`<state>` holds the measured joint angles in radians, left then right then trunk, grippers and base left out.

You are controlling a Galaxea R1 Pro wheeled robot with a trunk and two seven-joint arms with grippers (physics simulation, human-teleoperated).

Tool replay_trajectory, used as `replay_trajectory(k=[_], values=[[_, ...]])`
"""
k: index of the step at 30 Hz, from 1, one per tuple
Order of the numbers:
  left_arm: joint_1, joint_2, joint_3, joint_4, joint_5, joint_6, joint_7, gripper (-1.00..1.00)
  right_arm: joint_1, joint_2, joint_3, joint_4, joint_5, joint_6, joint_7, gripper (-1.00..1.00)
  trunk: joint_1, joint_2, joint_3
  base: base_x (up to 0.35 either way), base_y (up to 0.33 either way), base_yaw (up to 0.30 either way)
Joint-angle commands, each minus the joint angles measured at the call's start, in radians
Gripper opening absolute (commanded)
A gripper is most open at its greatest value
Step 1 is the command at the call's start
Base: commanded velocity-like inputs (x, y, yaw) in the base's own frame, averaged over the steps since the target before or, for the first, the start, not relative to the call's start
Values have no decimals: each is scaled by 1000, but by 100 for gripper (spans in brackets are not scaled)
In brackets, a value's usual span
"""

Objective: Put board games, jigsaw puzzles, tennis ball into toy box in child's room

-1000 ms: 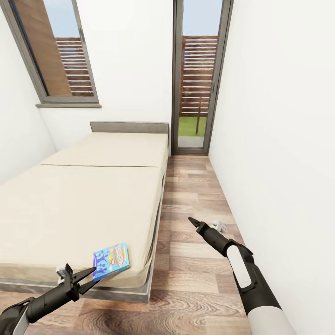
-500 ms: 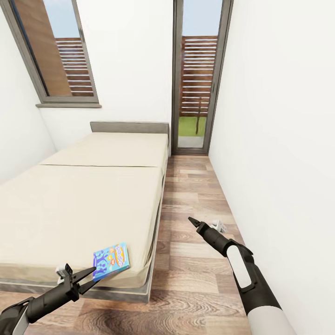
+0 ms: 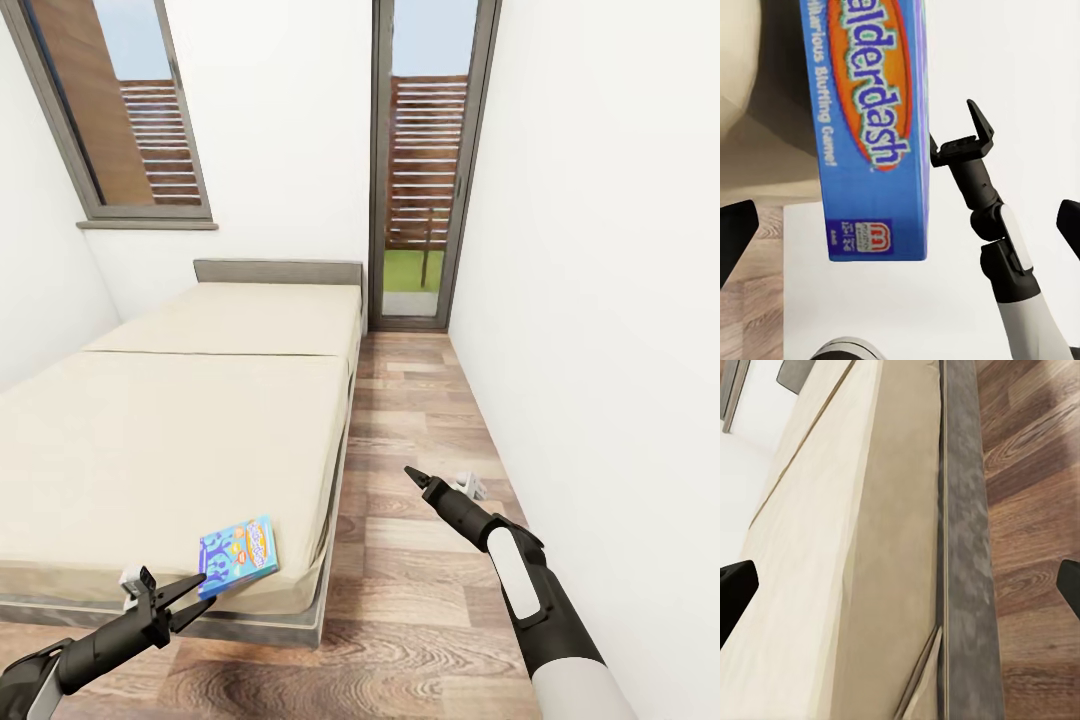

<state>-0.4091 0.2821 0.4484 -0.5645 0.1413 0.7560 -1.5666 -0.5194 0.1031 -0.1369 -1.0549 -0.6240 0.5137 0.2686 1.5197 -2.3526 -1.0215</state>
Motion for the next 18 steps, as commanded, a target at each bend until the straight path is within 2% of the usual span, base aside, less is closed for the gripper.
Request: replay_trajectory(k=[1, 18], values=[[0, 0, 1, 0, -1, 11, -4, 100, -1, 1, -4, -1, -3, 8, 3, 100, 0, 0, -1, 0, 0, 0], [0, 0, 0, 0, 0, 8, -4, 100, -1, 1, -4, -1, -3, 8, 3, 100, 0, 0, -1, 0, 0, 0]])
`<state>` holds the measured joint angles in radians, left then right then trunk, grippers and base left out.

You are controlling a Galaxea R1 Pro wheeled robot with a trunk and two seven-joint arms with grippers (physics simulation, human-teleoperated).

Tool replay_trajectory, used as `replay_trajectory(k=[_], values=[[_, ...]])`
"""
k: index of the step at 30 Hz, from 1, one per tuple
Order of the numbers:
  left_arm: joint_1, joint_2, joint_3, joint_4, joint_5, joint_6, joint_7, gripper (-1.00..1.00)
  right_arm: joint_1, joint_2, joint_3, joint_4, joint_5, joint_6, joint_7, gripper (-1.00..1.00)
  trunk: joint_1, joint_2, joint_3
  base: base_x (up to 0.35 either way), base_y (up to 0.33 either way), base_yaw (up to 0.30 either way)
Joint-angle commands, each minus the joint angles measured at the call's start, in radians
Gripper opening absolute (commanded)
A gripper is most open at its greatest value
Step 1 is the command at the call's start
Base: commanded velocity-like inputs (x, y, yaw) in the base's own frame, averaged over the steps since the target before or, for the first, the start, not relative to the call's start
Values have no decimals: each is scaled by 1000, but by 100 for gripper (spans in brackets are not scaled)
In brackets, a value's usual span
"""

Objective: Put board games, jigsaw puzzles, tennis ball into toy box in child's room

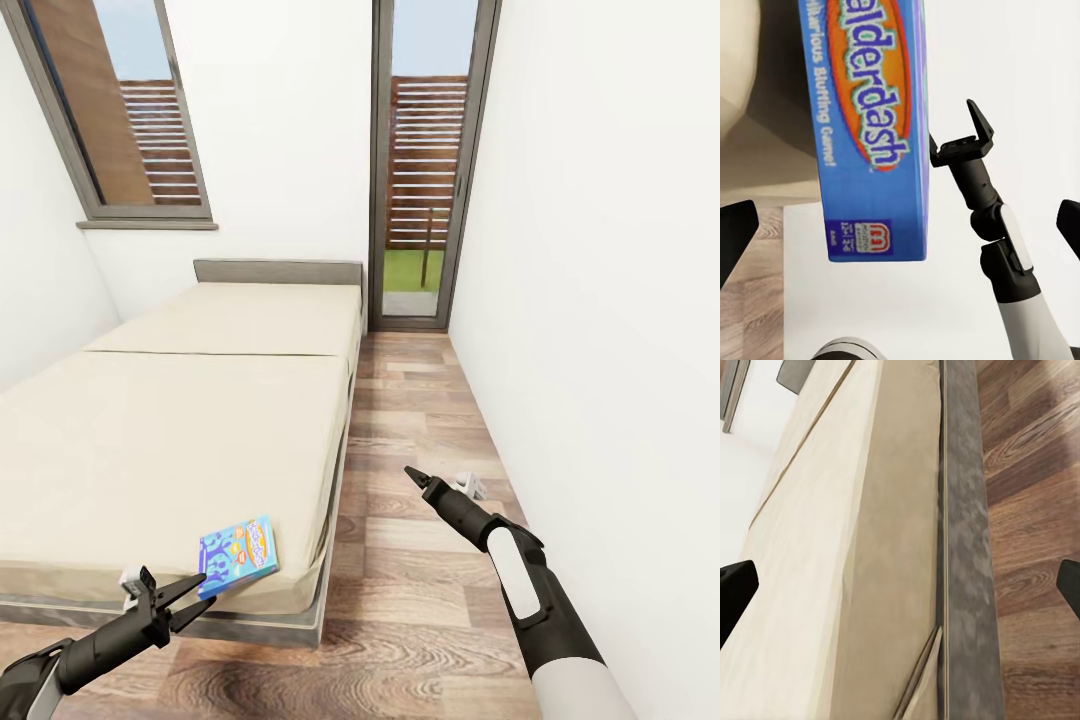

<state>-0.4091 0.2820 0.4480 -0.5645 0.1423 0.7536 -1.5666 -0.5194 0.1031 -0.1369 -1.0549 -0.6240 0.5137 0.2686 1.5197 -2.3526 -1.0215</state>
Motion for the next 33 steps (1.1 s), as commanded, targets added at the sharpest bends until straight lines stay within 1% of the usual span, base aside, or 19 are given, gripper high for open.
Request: replay_trajectory(k=[1, 13, 22, 33], values=[[0, 0, 0, 0, -1, 11, -4, 100, -1, 1, -4, -1, -3, 8, 3, 100, 0, 0, -1, 0, 0, 0], [0, -1, 0, 0, -1, 10, -4, 100, -1, -1, -4, -1, -3, 8, 3, 100, 0, 0, -1, 63, 0, 0], [0, -1, 0, 0, -1, 10, -4, 100, -1, -26, -4, -1, -6, 8, 3, 100, 0, 0, -1, 13, 0, 0], [0, -1, 0, 0, -1, 10, -4, 100, -1, -32, -4, -1, -8, 8, 3, 100, 0, 0, -1, 1, 0, 0]])
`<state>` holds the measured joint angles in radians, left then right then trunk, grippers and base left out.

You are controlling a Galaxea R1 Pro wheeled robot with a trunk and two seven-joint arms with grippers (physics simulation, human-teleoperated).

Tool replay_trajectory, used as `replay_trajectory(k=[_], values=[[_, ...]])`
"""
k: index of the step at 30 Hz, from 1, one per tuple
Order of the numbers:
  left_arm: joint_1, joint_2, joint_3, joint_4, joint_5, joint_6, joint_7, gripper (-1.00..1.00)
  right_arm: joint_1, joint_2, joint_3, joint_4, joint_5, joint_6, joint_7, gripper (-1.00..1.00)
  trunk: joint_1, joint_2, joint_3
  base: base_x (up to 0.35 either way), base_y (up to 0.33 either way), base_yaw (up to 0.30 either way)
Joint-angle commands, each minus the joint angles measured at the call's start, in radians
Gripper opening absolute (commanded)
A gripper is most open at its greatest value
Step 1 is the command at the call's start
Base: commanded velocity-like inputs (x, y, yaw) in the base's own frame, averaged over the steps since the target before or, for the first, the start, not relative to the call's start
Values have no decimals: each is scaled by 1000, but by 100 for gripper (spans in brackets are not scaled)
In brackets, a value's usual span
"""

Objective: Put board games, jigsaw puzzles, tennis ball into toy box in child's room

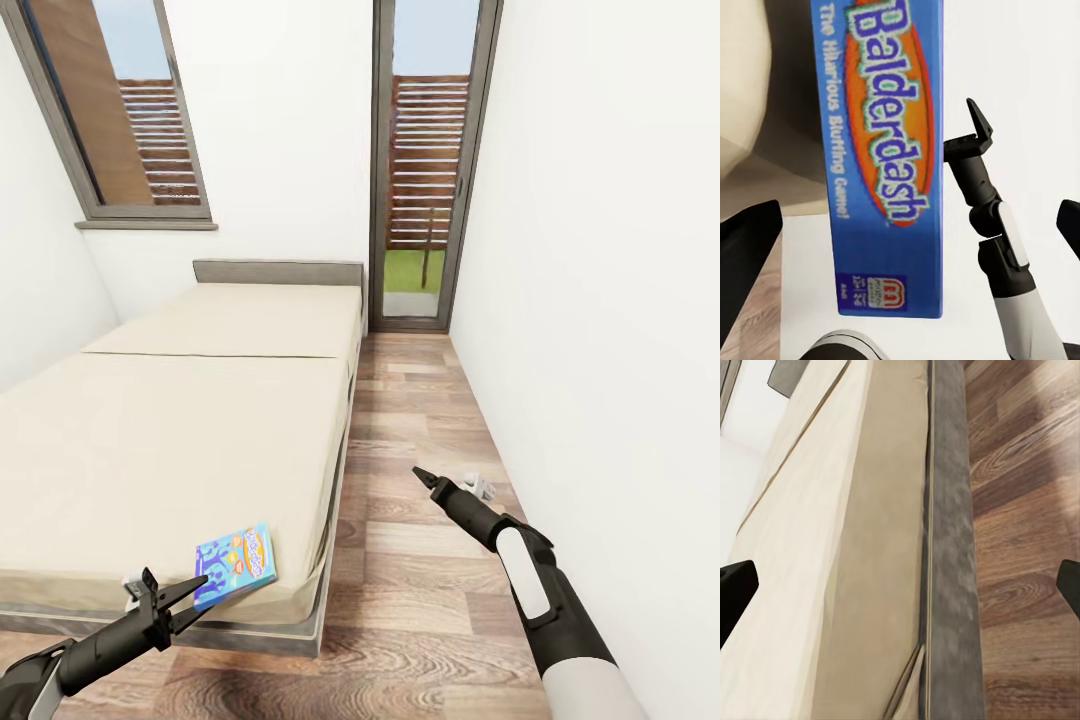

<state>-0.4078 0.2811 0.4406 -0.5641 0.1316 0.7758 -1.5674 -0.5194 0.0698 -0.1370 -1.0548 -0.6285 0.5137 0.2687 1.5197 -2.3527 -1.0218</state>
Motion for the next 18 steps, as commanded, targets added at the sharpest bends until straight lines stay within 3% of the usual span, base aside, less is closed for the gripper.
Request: replay_trajectory(k=[1, 18], values=[[-2, 0, 7, 0, 10, -12, -3, 100, -1, 1, -4, -1, -3, 8, 3, 100, 0, 0, -1, 0, 0, 0], [-2, -1, 7, 0, 8, -12, -3, 100, -1, 1, -4, -1, -4, 8, 3, 100, 0, 0, -1, 0, 0, 0]])
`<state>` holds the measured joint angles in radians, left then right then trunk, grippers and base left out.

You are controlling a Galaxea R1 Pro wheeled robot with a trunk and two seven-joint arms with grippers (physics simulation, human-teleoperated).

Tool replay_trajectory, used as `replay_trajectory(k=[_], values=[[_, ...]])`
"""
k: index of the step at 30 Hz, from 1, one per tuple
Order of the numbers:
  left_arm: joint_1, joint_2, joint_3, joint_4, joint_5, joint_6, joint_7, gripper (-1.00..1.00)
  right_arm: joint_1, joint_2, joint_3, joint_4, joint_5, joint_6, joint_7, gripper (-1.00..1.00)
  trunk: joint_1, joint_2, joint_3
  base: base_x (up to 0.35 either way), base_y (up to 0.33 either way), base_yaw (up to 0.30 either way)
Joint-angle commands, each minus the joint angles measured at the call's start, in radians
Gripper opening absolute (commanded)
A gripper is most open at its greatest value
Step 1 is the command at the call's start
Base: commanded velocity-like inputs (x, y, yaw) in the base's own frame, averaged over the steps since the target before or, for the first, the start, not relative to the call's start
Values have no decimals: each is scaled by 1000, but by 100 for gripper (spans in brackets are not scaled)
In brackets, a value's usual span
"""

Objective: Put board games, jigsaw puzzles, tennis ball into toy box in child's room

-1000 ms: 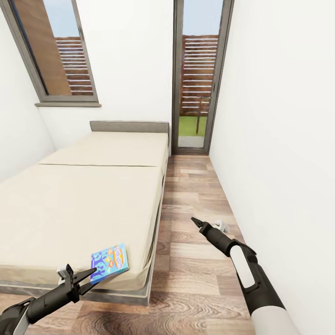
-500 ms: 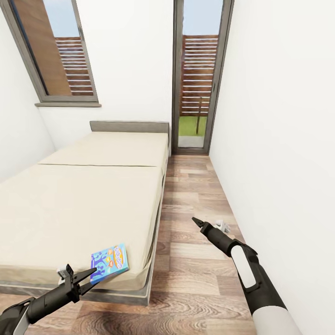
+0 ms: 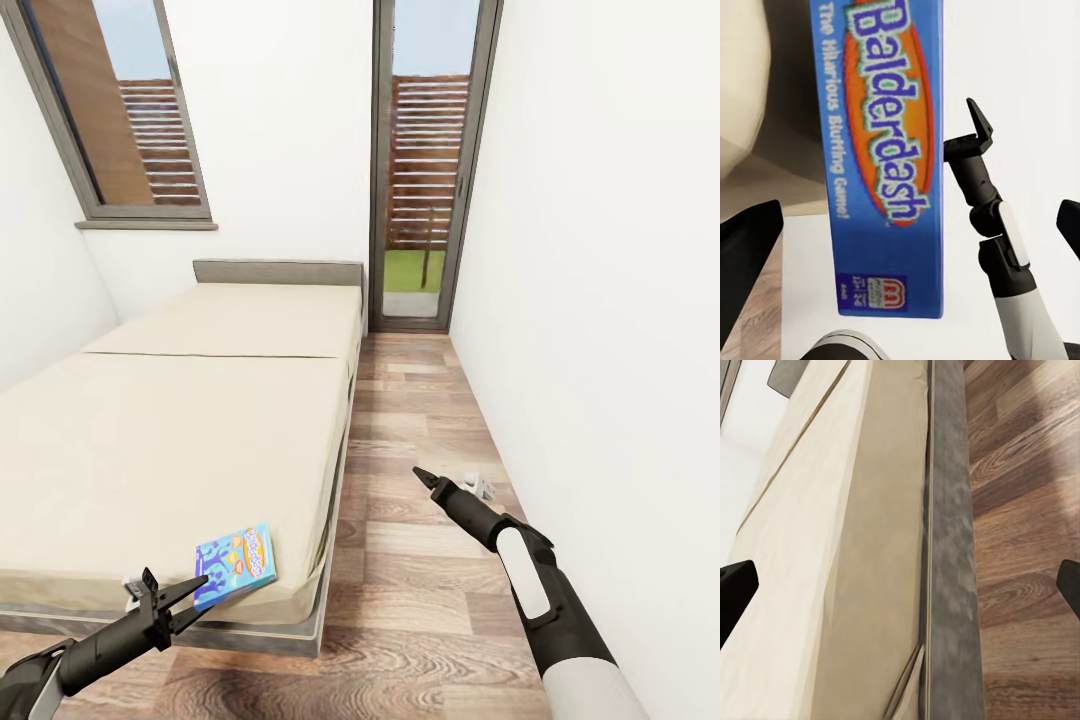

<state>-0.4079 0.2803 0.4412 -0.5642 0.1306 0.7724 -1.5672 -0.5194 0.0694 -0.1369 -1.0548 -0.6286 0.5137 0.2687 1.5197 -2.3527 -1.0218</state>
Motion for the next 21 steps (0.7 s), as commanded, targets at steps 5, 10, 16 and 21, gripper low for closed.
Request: replay_trajectory(k=[5, 10, 16, 21], values=[[-2, -1, 5, 0, 9, -8, -4, 100, 0, 1, -4, -1, -3, 8, 3, 100, 0, 0, -1, 0, 0, 0], [-2, -1, 1, 0, 9, -7, -4, -100, 0, 1, -4, -1, -3, 8, 3, 100, 0, 0, -1, 0, 0, 0], [-2, -2, -2, -2, 9, -7, -4, -100, -1, 0, -4, -1, -3, 8, 3, 100, 0, 0, -1, 0, 0, 0], [-2, -3, -2, -6, 9, -9, -4, -100, -1, 0, -4, -1, -3, 8, 3, 100, 0, 0, -1, 0, 0, 0]])
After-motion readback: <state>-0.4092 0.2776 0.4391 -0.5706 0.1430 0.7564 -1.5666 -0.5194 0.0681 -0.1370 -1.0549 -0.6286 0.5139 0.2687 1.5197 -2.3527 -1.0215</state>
